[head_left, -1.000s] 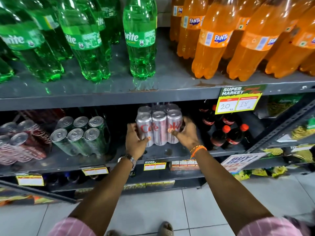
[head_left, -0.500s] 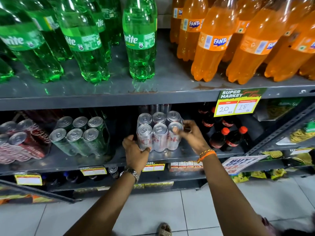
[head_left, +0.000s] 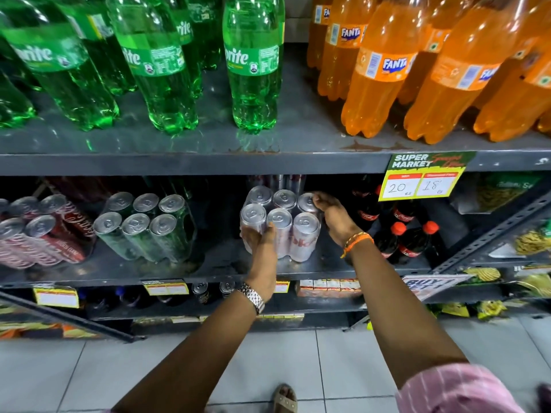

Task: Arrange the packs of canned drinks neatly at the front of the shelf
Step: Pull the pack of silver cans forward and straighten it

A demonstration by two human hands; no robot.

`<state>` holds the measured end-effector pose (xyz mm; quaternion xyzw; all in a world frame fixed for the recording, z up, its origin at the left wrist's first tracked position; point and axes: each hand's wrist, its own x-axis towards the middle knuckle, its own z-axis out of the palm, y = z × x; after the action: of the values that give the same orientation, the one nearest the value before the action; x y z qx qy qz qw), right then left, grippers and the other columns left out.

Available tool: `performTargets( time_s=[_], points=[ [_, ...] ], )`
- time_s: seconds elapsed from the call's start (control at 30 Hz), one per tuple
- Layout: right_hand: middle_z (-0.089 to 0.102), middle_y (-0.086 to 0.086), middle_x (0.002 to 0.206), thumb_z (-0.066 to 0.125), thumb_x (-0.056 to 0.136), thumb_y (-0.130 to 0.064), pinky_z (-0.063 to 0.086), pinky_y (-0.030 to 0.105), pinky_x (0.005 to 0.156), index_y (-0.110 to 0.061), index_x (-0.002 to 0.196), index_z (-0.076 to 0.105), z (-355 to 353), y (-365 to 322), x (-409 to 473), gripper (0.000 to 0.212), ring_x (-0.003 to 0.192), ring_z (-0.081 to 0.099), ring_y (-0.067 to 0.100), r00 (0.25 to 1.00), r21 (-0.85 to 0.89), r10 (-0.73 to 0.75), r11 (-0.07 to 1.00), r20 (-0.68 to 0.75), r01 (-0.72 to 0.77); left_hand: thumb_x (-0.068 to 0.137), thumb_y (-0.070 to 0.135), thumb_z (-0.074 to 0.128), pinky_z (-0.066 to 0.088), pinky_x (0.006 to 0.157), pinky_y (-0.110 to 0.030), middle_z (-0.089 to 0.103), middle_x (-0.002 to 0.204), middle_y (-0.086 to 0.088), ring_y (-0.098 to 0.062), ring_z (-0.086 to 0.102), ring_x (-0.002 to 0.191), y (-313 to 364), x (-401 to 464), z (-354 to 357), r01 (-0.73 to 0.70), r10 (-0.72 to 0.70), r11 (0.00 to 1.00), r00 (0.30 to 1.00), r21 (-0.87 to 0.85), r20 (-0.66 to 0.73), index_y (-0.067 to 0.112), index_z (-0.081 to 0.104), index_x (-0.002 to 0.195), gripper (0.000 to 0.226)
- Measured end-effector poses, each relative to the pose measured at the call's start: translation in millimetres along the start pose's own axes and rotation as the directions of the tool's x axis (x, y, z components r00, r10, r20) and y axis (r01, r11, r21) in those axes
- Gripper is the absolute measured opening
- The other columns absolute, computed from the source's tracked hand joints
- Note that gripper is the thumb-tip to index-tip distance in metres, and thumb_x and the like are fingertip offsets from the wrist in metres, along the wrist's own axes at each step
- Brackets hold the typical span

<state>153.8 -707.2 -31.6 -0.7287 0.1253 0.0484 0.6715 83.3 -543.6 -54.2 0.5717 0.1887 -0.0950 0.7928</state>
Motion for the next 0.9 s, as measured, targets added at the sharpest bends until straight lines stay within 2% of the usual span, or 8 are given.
performTargets(
  time_s=[0.13,0.37,0.47,0.57,0.63,0.7,0.8,0.9],
  points=[
    [0.071,-0.005,0.101,0.051,0.098,-0.015,0.045,0.034,0.1,-0.024,0.1,0.068,-1.0,11.9,-19.5,0.02,0.098,0.061,0.013,0.997,0.002,-0.081,0.997,0.012,0.081,0.062,0.086,0.055,0.013,0.128,-0.048,0.006,0.17,0.008,-0.014,0.011,0.157,1.4,61.2,-15.3,-0.006,0.006,0.999,1.0,0.039,-0.015,0.039,0.008,0.157,0.116],
    [0.068,0.002,0.092,0.053,0.099,-0.019,0.056,0.042,0.087,-0.019,0.089,0.067,5.2,20.2,-42.0,0.018,0.091,0.062,0.018,1.0,0.028,0.025,0.999,0.014,-0.026,0.044,0.103,0.049,0.034,0.118,-0.054,0.034,0.163,0.005,-0.023,0.045,0.143,-18.4,148.7,-45.4,0.087,-0.088,0.994,0.996,0.064,0.027,0.043,0.031,0.15,0.124],
    [0.073,0.004,0.098,0.063,0.09,-0.026,0.052,0.041,0.096,-0.019,0.086,0.073,3.3,6.2,-13.7,0.013,0.095,0.063,0.017,0.996,-0.066,-0.036,0.997,-0.076,0.031,0.088,0.065,0.053,0.032,0.12,-0.046,0.037,0.158,0.006,-0.019,0.044,0.141,50.5,45.7,-16.0,-0.016,0.016,0.988,1.0,0.153,0.006,0.03,0.017,0.158,0.087],
    [0.07,0.015,0.12,0.061,0.093,-0.022,0.048,0.041,0.104,-0.008,0.112,0.071,12.0,-21.7,13.1,0.025,0.111,0.065,0.027,0.998,-0.141,-0.06,0.988,-0.022,0.057,0.094,0.018,0.06,0.041,0.107,-0.032,0.05,0.139,0.011,-0.006,0.055,0.116,51.7,-22.2,-3.5,-0.104,0.103,0.995,0.987,-0.001,-0.126,0.019,0.029,0.154,0.068],
    [0.061,0.014,0.136,0.055,0.097,-0.025,0.042,0.036,0.107,-0.005,0.13,0.061,24.2,-40.9,23.6,0.039,0.125,0.057,0.028,0.996,-0.181,-0.025,0.983,0.081,0.039,0.091,0.011,0.061,0.045,0.093,-0.028,0.059,0.131,0.004,-0.004,0.059,0.1,34.3,-50.2,3.0,-0.101,0.08,0.987,0.983,-0.122,-0.165,0.015,0.044,0.141,0.053],
    [0.056,0.011,0.14,0.05,0.1,-0.019,0.038,0.028,0.102,-0.003,0.134,0.055,38.0,-50.0,32.4,0.038,0.119,0.053,0.022,0.99,-0.159,0.013,0.987,0.142,0.01,0.084,0.021,0.065,0.046,0.104,-0.039,0.062,0.137,-0.004,-0.018,0.062,0.115,14.5,-64.5,13.6,-0.052,0.031,0.987,0.99,-0.15,-0.136,0.015,0.049,0.137,0.056],
    [0.059,0.017,0.138,0.055,0.098,-0.018,0.039,0.041,0.114,-0.009,0.123,0.059,51.8,-51.6,43.0,0.027,0.113,0.055,0.021,0.97,-0.097,0.066,0.994,0.234,-0.044,0.096,0.027,0.056,0.025,0.115,-0.031,0.037,0.159,0.009,-0.011,0.036,0.143,5.3,-82.2,31.2,-0.027,0.023,0.997,0.998,-0.078,-0.053,0.033,0.028,0.154,0.065],
    [0.064,0.015,0.134,0.069,0.082,-0.04,0.042,0.042,0.112,-0.007,0.125,0.064,49.4,-36.1,64.5,0.055,0.117,0.061,0.025,0.955,-0.094,0.11,0.992,0.275,-0.087,0.099,0.042,0.043,0.006,0.114,-0.025,-0.005,0.166,0.019,0.005,0.004,0.14,-0.5,-90.1,40.8,-0.041,0.038,0.998,0.997,0.054,0.062,0.035,-0.005,0.158,0.076]
  ],
)
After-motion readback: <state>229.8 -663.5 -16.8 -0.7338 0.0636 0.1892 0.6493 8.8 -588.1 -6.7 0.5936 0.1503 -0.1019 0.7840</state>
